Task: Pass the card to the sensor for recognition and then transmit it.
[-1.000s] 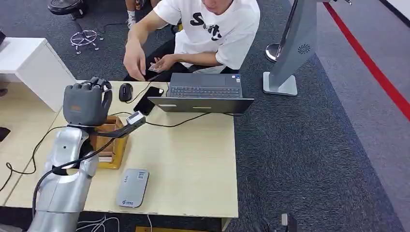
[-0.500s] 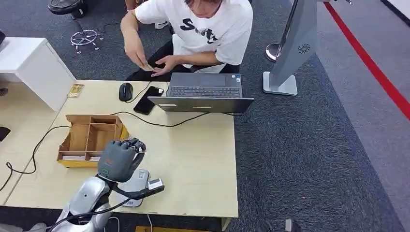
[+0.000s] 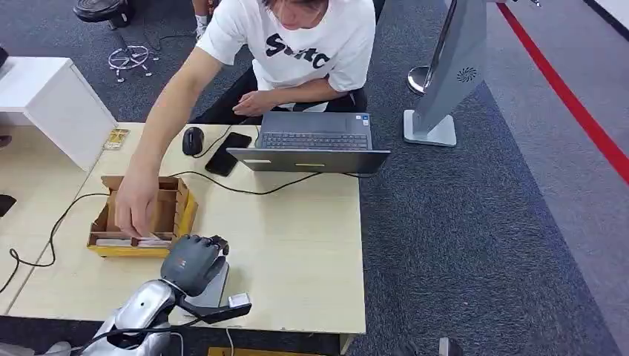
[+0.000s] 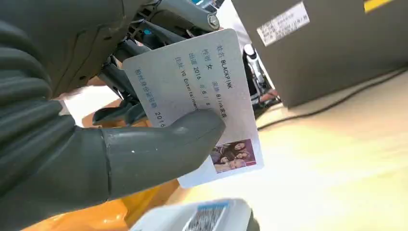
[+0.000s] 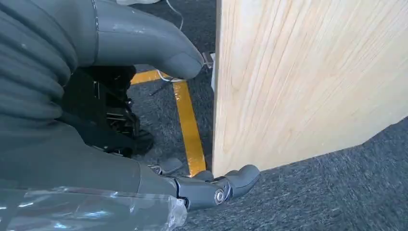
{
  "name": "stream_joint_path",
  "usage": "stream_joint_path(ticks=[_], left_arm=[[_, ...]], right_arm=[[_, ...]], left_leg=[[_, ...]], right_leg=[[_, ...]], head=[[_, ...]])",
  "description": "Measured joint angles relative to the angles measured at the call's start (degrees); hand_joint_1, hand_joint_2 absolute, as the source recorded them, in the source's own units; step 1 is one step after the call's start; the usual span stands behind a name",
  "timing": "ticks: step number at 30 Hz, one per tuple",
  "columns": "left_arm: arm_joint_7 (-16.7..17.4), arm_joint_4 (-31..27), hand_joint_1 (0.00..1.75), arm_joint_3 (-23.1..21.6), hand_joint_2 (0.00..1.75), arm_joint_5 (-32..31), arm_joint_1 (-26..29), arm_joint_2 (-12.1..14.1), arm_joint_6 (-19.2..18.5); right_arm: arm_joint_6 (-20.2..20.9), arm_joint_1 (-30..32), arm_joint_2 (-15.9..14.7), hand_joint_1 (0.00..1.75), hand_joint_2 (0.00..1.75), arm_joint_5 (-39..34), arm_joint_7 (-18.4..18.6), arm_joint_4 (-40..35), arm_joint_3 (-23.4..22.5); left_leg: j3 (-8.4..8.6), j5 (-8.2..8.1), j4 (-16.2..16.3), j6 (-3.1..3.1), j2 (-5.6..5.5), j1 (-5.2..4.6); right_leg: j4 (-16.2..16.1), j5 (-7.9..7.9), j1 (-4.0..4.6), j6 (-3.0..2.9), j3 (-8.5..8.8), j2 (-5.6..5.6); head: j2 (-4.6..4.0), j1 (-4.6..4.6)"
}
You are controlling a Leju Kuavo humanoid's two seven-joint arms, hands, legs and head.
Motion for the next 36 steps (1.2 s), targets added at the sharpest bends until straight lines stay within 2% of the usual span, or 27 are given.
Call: stream_joint_path(ticks=[8, 11, 14, 18, 25, 29, 33, 36], left_arm=[[0.8, 0.9, 1.75, -1.2, 1.75, 0.8, -0.4, 1.6, -0.2], [2.1, 0.9, 1.75, -1.3, 1.75, 0.4, -0.6, 1.7, 1.7], [3.3, 0.5, 1.75, -1.2, 1.75, -1.4, -0.6, 0.3, 5.7], [3.9, -3.3, 1.75, -0.1, 1.75, -3.6, -0.7, -2.3, 8.1], [4.0, -6.8, 1.75, 1.4, 1.75, -4.3, -0.9, -4.6, 8.3], [3.8, -8.0, 1.75, 2.6, 1.75, -5.8, -1.2, -5.6, 9.8], [3.9, -8.4, 1.75, 4.7, 1.75, -7.7, -3.6, -5.9, 9.3], [3.9, -7.5, 1.75, 6.5, 1.75, -7.7, -6.8, -5.1, 8.7]], right_arm=[[0.3, 0.0, 0.0, 0.0, 1.75, 0.2, 0.0, 0.0, -0.2], [0.3, 0.0, 0.0, 0.0, 1.75, 0.2, 0.0, 0.0, -0.2], [0.3, 0.0, 0.0, 0.0, 1.75, 0.3, 0.0, 0.0, -0.2], [0.3, 0.0, 0.0, 0.0, 1.75, 0.9, 0.1, 0.0, -0.2], [0.3, 0.0, 0.0, 0.0, 1.75, 1.0, 0.1, 0.0, -0.2], [0.3, 0.0, 0.0, 0.0, 1.75, 1.5, 0.3, 0.0, -0.2], [0.4, -0.1, 0.0, 0.0, 1.75, 2.1, 0.5, 0.0, -0.2], [0.5, -0.3, 0.0, 0.0, 1.75, 2.4, 1.0, 0.0, -0.2]], left_leg=[[0.0, 0.0, 0.0, 0.0, 0.0, 0.0], [-0.01, 0.0, 0.0, 0.0, -0.01, 0.0], [-0.01, 0.0, 0.0, 0.0, -0.01, 0.0], [-0.02, 0.02, 0.0, 0.03, -0.03, -0.02], [-0.01, 0.02, 0.0, 0.03, -0.03, -0.03], [-0.01, 0.03, 0.0, 0.02, -0.03, 0.0], [-0.01, 0.06, 0.0, 0.04, -0.03, 0.0], [-0.02, 0.11, 0.0, 0.01, -0.04, 0.0]], right_leg=[[0.0, 0.0, 0.0, 0.0, 0.0, 0.0], [0.0, 0.0, 0.0, 0.0, 0.0, 0.0], [0.0, 0.0, 0.0, 0.0, 0.0, -0.01], [0.0, 0.03, 0.0, 0.05, 0.01, -0.03], [0.0, 0.05, -0.03, 0.07, 0.01, -0.03], [0.0, 0.05, -0.01, 0.06, 0.01, -0.03], [0.0, 0.07, -0.01, 0.06, 0.02, -0.03], [0.0, 0.08, -0.01, 0.06, 0.02, -0.05]], head=[[0.0, 0.0], [0.0, 0.0], [-0.02, 0.0], [0.0, 0.0], [-0.02, 0.0], [-0.02, 0.0], [0.0, 0.0], [0.0, 0.02]])
